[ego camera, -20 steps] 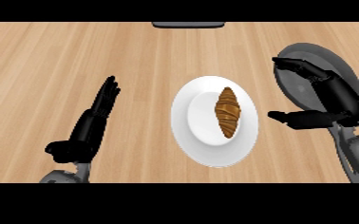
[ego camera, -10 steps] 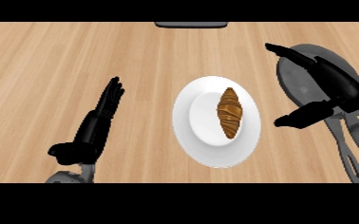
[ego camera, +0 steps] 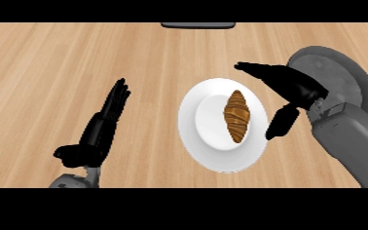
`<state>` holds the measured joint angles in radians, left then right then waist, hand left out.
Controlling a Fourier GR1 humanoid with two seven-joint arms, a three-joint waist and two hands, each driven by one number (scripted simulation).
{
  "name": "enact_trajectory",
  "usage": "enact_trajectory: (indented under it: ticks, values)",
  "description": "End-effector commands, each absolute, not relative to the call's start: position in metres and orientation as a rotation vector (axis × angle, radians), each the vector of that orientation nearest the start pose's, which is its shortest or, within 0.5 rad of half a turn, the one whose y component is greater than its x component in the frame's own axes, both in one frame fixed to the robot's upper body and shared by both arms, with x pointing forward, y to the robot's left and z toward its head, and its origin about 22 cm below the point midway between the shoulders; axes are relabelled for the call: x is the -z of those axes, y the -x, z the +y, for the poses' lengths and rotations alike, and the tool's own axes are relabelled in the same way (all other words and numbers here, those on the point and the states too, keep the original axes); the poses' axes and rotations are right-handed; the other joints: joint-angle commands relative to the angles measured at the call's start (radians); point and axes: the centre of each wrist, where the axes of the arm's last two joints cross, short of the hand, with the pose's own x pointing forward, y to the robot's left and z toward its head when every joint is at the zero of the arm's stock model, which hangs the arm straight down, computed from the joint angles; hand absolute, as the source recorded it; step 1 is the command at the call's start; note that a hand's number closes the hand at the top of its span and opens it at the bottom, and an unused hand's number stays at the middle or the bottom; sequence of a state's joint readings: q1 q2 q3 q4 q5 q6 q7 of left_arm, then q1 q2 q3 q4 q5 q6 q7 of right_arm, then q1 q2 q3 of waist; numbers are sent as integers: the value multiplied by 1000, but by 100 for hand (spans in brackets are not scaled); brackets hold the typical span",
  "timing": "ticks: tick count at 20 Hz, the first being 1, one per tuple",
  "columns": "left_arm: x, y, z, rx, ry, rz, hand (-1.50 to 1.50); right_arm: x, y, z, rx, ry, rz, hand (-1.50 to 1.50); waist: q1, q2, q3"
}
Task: Pick the croissant from the plate and place it in the pan
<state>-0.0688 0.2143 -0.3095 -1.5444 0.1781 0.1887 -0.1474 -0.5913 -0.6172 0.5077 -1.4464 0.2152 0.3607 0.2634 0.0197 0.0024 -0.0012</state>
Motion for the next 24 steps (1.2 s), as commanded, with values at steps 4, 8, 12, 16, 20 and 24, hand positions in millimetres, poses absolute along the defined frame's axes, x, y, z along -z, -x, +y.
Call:
enact_trajectory:
  ticks: [4, 8, 12, 16, 20, 24]
  values:
    - [-2, -244, 212, 125, 70, -1696, 0, -93, -329, -172, -1604, 471, -1092, -150, -11, -2, 1]
    - [-15, -243, 203, 142, 56, -1694, 0, -84, -340, -146, -1603, 483, -1059, -150, -8, -2, 1]
    - [-14, -255, 204, 130, 63, -1707, 0, -65, -336, -156, -1584, 456, -1045, -150, -15, -2, 1]
    - [-23, -231, 191, 123, 56, -1711, 0, -74, -335, -167, -1554, 498, -1026, -150, -15, -3, 1]
    - [-22, -256, 206, 137, 61, -1695, 0, -48, -343, -165, -1525, 471, -1073, -150, -14, -1, 1]
    - [14, -247, 200, 124, 67, -1695, 0, -51, -361, -158, -1501, 466, -1085, -150, -12, 0, 1]
